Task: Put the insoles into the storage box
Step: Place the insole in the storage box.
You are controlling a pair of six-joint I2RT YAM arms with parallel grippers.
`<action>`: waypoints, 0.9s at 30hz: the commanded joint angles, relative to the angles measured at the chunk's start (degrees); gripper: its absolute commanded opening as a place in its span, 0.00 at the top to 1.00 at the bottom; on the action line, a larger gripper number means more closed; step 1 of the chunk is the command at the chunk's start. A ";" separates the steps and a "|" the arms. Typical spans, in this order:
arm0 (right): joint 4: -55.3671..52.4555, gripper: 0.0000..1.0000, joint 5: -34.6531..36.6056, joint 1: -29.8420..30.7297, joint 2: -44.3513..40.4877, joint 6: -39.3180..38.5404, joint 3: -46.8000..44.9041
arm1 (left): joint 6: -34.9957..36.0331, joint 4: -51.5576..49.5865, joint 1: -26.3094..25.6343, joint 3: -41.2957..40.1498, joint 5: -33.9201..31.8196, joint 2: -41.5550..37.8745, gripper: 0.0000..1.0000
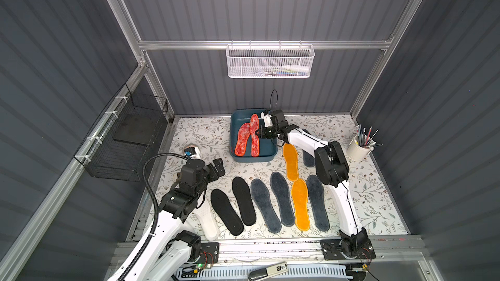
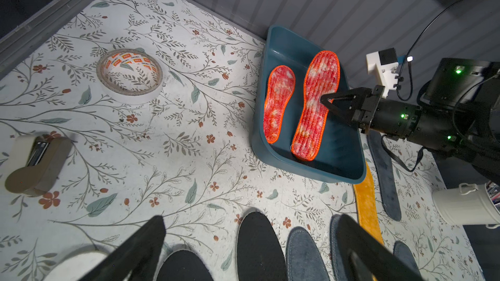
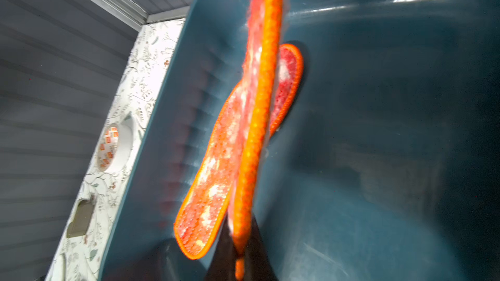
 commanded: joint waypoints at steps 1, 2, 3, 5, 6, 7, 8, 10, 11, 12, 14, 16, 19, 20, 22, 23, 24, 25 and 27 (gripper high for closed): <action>-4.15 0.91 3.34 -0.14 1.87 -2.22 2.79 | -0.05 -1.34 -0.29 1.94 -1.35 0.35 0.00; -4.77 0.87 3.62 -0.24 2.09 -2.66 3.39 | -0.04 -1.63 -0.29 2.04 -1.36 0.46 0.00; -5.20 0.82 3.59 -0.22 2.14 -3.01 3.77 | -0.08 -1.75 -0.29 2.12 -1.52 0.54 0.00; -5.49 0.64 3.95 -0.29 1.65 -3.48 3.92 | -0.21 -2.38 -0.29 2.39 -1.83 0.69 0.00; -5.47 0.56 4.28 -0.29 0.98 -3.95 3.90 | -0.29 -2.88 -0.29 2.55 -2.32 0.87 0.00; -5.58 0.49 4.65 -0.22 0.18 -4.47 3.93 | -0.56 -3.35 -0.28 2.70 -2.75 0.94 0.00; -5.55 0.44 5.18 -0.21 -0.59 -5.06 3.90 | -0.88 -3.88 -0.24 2.86 -3.33 1.07 0.00; -5.98 0.34 6.38 -0.26 -2.74 -6.47 3.92 | -1.53 -5.32 -0.25 3.33 -4.40 1.58 0.00; -6.16 0.30 6.78 -0.30 -3.79 -7.02 3.80 | -1.81 -5.82 -0.27 3.44 -4.78 1.82 0.00; -6.17 0.26 7.11 -0.28 -5.01 -7.65 3.70 | -2.31 -6.36 -0.29 3.45 -5.28 2.02 0.00; -6.10 0.18 7.20 -0.29 -7.76 -8.53 3.05 | -3.08 -7.02 -0.29 3.37 -5.96 2.21 0.00; -5.61 0.12 7.13 -0.20 -10.80 -9.12 1.71 | -3.78 -7.35 -0.29 2.90 -5.97 2.21 0.00; -1.85 0.03 6.78 0.03 -17.53 -9.37 -4.21 | -4.74 -7.83 -0.29 2.65 -5.61 2.41 0.00; 0.08 0.01 6.89 0.13 -20.19 -9.23 -7.30 | -5.17 -7.88 -0.27 2.53 -5.30 2.63 0.00; 6.48 0.01 7.43 0.41 -26.75 -8.50 -15.88 | -6.52 -8.31 -0.29 2.18 -4.50 3.16 0.00; 9.19 0.01 7.65 0.50 -29.67 -7.91 -19.81 | -7.28 -8.50 -0.29 2.13 -3.97 3.56 0.00; 11.96 0.01 8.05 0.60 -32.64 -7.20 -23.73 | -8.65 -9.04 -0.27 1.88 -3.43 4.08 0.00; 14.15 0.01 8.50 0.63 -35.67 -6.44 -28.12 | -9.86 -9.30 -0.28 1.43 -2.57 4.49 0.00; 16.39 0.01 9.81 0.59 -40.63 -5.30 -33.66 | -12.06 -9.85 -0.27 0.44 -0.56 5.52 0.00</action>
